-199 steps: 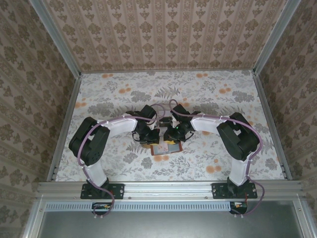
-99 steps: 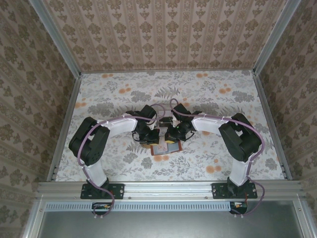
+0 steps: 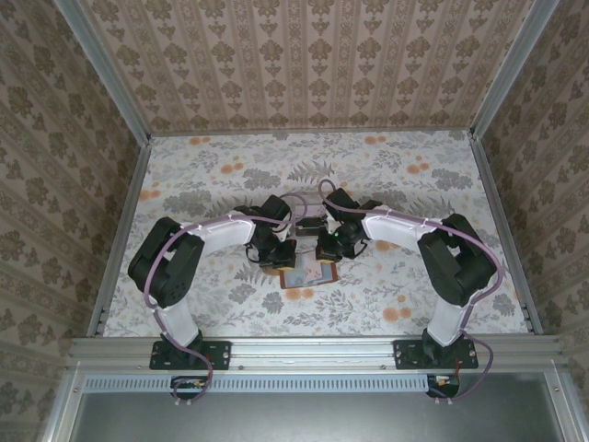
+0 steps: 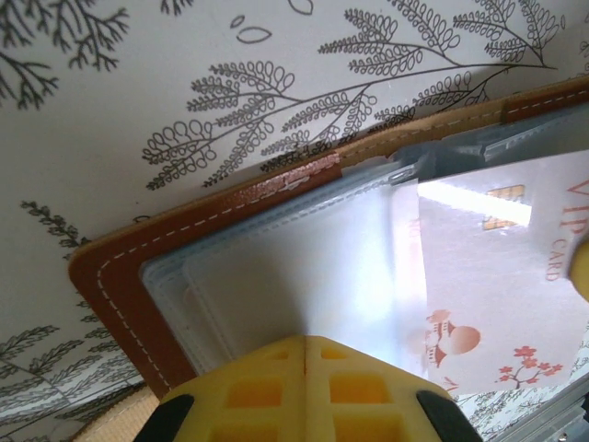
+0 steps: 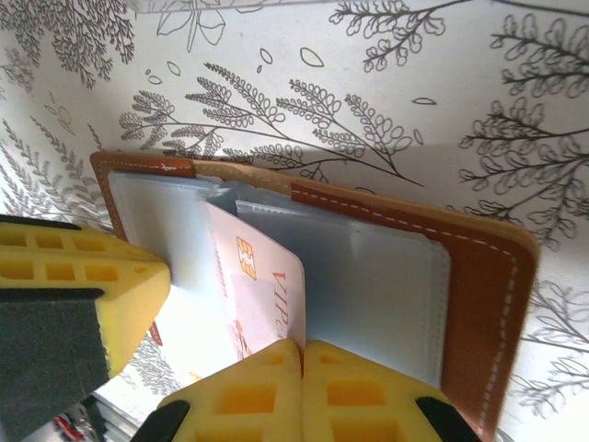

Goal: Take the credit cards out of the card holder

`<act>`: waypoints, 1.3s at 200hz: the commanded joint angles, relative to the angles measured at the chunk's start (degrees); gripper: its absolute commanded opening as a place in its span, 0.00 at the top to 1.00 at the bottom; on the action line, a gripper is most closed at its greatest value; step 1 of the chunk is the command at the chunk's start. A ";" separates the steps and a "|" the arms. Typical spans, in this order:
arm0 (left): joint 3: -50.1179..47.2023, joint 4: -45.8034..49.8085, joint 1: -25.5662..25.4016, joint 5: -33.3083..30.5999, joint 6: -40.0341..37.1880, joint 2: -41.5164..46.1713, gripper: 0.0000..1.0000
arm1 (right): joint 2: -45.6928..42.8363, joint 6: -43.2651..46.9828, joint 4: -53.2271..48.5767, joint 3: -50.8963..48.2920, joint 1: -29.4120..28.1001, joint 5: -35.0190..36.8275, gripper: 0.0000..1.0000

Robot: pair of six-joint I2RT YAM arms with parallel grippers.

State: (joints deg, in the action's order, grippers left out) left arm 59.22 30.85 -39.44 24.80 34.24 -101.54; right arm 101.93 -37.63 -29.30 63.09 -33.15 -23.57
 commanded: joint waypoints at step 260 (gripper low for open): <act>-0.46 1.40 0.23 -1.07 -0.64 2.13 0.98 | -3.80 -1.71 -1.11 1.39 -2.98 0.23 0.91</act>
State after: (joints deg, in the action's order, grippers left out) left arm 58.52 30.30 -39.40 24.64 34.26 -100.97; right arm 100.75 -39.22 -29.43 63.96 -35.94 -24.01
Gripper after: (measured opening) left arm 0.060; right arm 0.101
